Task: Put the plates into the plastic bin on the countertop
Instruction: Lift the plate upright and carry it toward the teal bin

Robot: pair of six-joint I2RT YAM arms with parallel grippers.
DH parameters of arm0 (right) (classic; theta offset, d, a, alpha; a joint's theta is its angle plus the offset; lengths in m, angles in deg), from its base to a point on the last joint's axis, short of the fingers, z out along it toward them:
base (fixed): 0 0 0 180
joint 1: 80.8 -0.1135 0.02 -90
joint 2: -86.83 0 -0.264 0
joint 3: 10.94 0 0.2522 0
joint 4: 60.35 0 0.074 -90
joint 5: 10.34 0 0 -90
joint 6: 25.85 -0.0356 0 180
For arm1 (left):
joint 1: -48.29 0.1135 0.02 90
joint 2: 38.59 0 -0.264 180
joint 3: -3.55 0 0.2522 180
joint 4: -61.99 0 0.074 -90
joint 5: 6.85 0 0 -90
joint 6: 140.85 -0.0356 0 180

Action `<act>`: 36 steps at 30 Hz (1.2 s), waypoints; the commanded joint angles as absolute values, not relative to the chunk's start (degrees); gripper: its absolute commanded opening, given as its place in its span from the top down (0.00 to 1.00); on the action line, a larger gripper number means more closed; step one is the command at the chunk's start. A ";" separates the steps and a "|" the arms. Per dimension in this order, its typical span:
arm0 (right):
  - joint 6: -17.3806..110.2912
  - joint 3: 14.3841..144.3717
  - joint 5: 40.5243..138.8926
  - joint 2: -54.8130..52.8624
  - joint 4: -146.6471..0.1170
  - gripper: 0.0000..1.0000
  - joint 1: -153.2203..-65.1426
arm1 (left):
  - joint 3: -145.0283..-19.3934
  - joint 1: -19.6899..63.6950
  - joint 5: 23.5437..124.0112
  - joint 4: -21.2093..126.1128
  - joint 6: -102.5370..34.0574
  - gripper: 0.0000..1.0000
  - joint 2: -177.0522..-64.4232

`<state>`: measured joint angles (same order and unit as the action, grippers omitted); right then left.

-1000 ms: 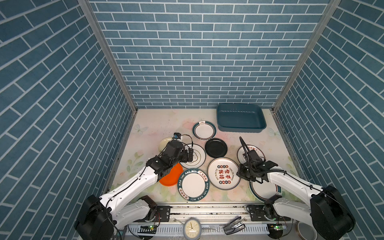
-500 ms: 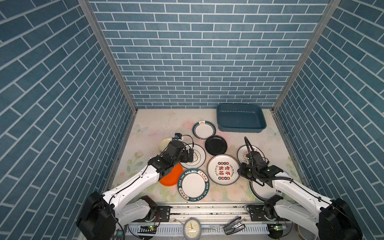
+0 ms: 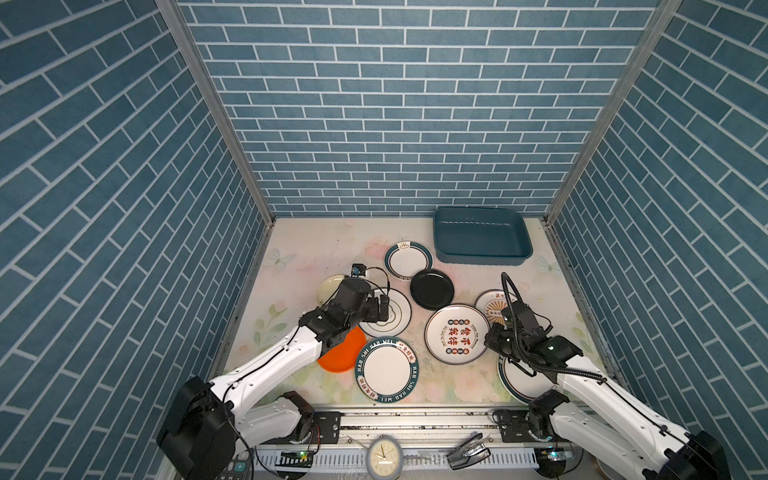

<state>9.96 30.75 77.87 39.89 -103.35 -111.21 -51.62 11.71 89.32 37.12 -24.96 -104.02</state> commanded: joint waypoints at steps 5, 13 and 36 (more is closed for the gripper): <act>9.42 39.33 69.08 42.07 -116.59 1.00 -108.70 | -54.13 11.41 90.34 39.04 -27.02 0.00 -104.12; 14.50 47.31 72.45 39.54 -115.53 1.00 -103.01 | -54.17 11.42 90.88 41.37 -27.95 0.00 -105.00; 26.44 83.42 69.82 0.95 -96.53 1.00 -94.26 | -53.25 11.47 94.79 39.42 -31.91 0.00 -101.25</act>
<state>24.04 78.72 72.80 4.68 -101.43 -94.95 -52.97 11.67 93.08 39.92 -30.77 -103.35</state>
